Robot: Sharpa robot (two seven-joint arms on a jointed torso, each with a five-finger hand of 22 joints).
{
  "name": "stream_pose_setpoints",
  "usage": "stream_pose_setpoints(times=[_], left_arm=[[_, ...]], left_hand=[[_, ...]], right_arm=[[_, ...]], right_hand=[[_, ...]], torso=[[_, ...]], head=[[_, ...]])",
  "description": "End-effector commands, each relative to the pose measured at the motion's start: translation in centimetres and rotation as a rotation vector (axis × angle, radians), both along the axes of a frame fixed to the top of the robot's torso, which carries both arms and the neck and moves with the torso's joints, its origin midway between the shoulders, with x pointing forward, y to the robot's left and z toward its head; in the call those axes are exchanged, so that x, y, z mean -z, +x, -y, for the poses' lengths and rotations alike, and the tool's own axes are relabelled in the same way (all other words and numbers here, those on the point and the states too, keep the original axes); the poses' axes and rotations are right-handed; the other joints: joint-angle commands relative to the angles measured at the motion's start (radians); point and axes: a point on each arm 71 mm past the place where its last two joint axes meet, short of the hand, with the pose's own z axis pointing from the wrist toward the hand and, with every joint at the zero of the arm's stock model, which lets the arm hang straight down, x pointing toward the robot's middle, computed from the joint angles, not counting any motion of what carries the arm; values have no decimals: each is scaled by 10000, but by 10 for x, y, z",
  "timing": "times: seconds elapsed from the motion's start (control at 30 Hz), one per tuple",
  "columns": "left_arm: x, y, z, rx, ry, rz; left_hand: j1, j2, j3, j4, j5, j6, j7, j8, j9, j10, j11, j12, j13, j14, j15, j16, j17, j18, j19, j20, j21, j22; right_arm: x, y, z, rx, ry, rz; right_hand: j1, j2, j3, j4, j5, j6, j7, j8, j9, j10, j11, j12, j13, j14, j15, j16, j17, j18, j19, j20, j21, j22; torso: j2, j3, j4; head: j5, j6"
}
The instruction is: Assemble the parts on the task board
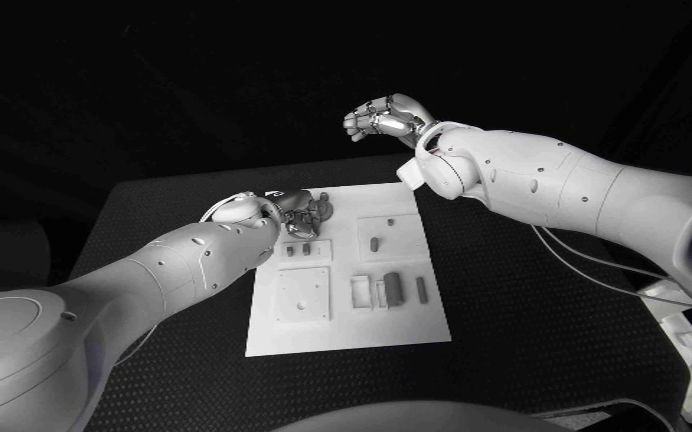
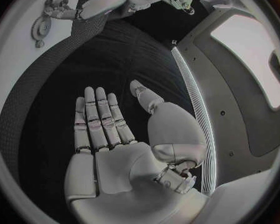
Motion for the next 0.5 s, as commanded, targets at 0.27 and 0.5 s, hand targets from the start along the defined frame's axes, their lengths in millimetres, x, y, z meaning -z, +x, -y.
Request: stream_pose_setpoints(times=[0.27, 0.5], left_arm=[[8, -3, 0, -73, 330, -180], [11, -5, 0, -14, 297, -209]], left_hand=[[151, -39, 95, 20, 38, 84, 110, 83, -19, 126, 37, -45, -16, 94, -23, -69, 42, 5, 106, 0, -41, -21], [134, -118, 46, 23, 17, 174, 75, 129, -24, 227, 9, -24, -3, 143, -38, -90, 77, 4, 147, -9, -35, -27]], right_arm=[[-2, -1, -3, -268, 48, 32], [-2, -1, -3, -263, 42, 34]], right_hand=[[-71, 14, 9, 19, -11, -53, 190, 20, -18, 16, 19, -33, -4, -94, 15, -3, -11, -36, -66, -13, -23, 18], [-70, 16, 9, 19, -11, -55, 192, 21, -19, 16, 19, -35, -4, -95, 16, -2, -12, -37, -69, -13, -23, 20]], torso=[[5, 3, 4], [10, -4, 3]], head=[[-13, -78], [-30, -126]])
